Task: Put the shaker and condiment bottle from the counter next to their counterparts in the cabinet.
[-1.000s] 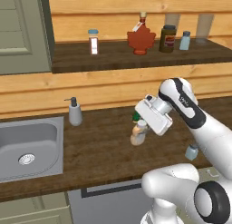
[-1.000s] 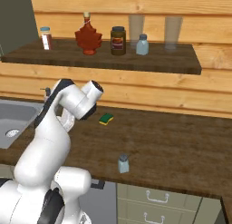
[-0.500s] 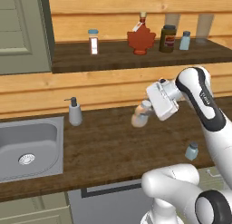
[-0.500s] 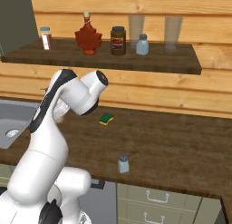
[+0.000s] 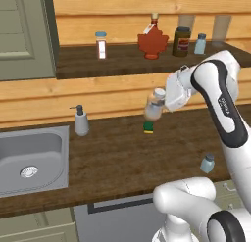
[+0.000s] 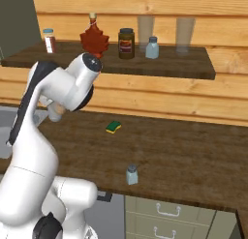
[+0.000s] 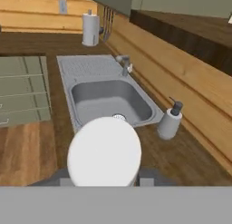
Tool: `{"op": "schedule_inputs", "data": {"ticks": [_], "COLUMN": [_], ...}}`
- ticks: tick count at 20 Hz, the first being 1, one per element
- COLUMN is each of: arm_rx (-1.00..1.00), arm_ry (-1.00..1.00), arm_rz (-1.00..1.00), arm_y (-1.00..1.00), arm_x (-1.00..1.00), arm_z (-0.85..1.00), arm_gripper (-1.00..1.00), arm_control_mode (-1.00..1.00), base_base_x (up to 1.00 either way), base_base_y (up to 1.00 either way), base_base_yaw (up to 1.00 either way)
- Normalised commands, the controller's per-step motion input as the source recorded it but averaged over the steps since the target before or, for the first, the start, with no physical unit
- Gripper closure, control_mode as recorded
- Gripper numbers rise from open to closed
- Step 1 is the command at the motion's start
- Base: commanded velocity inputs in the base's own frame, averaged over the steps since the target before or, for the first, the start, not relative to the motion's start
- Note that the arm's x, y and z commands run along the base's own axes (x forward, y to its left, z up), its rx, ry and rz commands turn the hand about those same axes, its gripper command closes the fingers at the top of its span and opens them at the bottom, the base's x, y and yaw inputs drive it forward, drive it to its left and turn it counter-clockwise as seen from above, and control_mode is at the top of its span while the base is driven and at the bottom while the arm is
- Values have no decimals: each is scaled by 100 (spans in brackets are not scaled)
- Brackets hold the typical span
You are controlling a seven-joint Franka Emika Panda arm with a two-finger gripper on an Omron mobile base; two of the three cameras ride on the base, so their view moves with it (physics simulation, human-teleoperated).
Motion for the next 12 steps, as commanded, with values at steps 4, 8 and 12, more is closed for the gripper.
{"op": "schedule_inputs", "data": {"ticks": [4,8,12], "arm_rx": [-5,0,-1], "arm_ry": [6,0,0], "arm_rz": [-27,-27,-22], "arm_y": [0,0,0], "arm_x": [0,-4,-2], "arm_z": [69,75,77], "arm_gripper": [100,100,100], "arm_control_mode": [-100,-100,-100], "base_base_x": [0,0,0], "base_base_y": [0,0,0], "base_base_yaw": [0,0,0]}}
